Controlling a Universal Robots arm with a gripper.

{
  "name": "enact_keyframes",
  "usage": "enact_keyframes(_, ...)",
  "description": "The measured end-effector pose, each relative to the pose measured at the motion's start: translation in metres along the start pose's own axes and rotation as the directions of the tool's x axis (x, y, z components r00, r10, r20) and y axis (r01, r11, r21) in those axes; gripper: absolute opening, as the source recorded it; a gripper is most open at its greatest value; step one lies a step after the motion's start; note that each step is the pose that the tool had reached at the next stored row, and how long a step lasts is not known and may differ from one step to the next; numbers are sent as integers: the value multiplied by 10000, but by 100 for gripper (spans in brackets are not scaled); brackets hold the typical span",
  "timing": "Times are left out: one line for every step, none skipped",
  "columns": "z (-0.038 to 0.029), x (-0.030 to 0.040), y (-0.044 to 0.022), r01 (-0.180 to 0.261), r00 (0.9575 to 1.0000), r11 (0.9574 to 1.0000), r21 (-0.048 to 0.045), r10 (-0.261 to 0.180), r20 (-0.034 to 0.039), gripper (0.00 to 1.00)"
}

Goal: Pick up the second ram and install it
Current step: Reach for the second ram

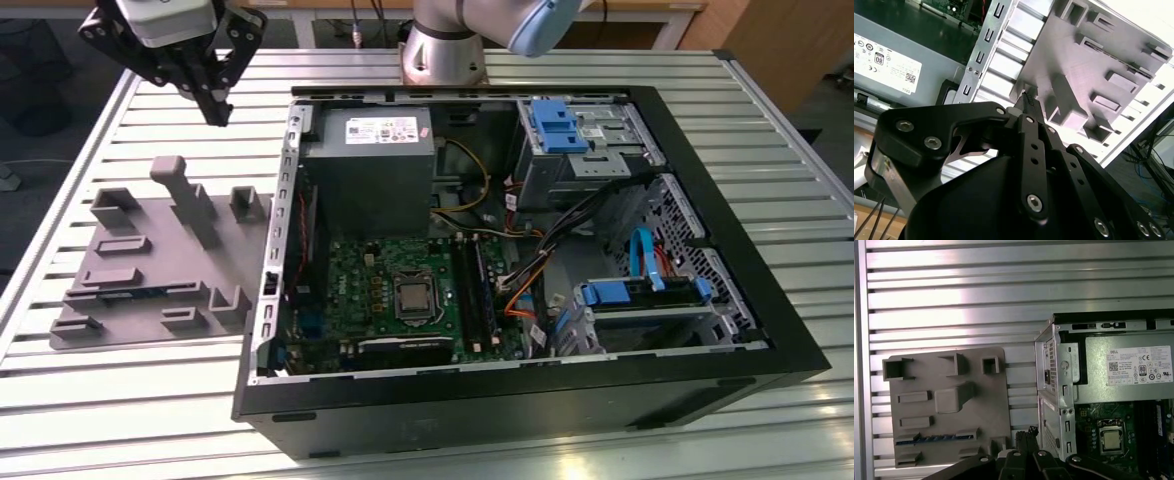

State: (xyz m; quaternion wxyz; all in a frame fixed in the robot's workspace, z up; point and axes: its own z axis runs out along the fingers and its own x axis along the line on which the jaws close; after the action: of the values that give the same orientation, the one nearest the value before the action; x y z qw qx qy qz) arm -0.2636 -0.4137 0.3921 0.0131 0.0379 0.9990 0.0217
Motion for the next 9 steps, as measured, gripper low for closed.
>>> enact_keyframes(0, 1, 0, 1, 10000, 10000, 0, -1, 0, 11)
enact_keyframes(0, 2, 0, 0, 10000, 10000, 0, 0, 0, 11)
enact_keyframes(0, 2, 0, 0, 10000, 10000, 0, 0, 0, 11)
enact_keyframes(0, 2, 0, 0, 10000, 10000, 0, 0, 0, 11)
enact_keyframes(0, 2, 0, 0, 10000, 10000, 0, 0, 0, 11)
enact_keyframes(0, 3, -1, 0, 10000, 10000, 1, 0, 0, 11)
enact_keyframes(0, 4, -1, 0, 10000, 10000, 1, 0, 0, 11)
enact_keyframes(0, 8, -1, -1, 10000, 10000, 0, 1, 0, 11)
enact_keyframes(-1, 13, -2, -2, 10000, 10000, 1, 2, 0, 11)
